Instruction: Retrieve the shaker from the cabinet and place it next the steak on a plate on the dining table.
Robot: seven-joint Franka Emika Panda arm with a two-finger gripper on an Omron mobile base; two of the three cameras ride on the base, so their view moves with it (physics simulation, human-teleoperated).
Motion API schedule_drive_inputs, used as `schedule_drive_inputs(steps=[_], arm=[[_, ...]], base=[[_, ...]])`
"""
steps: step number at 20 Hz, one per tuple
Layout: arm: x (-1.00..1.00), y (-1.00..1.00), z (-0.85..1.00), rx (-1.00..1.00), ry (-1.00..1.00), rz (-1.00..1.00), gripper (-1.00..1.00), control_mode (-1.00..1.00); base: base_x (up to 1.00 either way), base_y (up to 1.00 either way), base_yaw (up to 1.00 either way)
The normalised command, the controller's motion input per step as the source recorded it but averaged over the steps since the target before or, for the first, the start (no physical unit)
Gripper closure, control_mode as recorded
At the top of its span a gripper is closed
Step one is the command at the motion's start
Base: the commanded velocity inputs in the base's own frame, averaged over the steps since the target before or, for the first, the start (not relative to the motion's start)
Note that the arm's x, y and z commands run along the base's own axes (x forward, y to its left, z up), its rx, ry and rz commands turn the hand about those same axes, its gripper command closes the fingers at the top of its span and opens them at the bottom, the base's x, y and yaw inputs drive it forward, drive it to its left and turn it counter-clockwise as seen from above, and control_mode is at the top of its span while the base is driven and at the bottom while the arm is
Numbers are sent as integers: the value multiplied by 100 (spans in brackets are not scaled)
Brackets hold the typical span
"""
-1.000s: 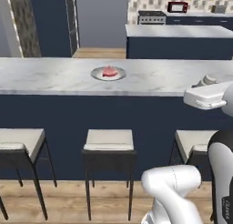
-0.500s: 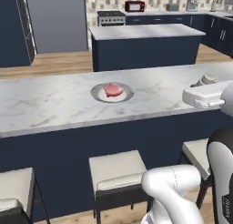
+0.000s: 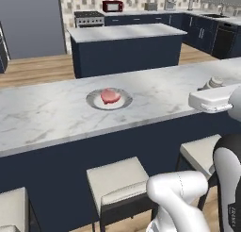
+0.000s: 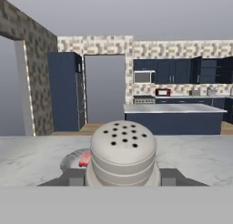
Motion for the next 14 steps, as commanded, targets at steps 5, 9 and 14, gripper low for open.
schedule_drive_inputs(steps=[5,9,14], arm=[[0,0,0,0,0,0,100,100],[0,0,0,0,0,0,100,100],[0,0,0,0,0,0,100,100]], base=[[14,13,10],[12,0,27],[16,0,37]])
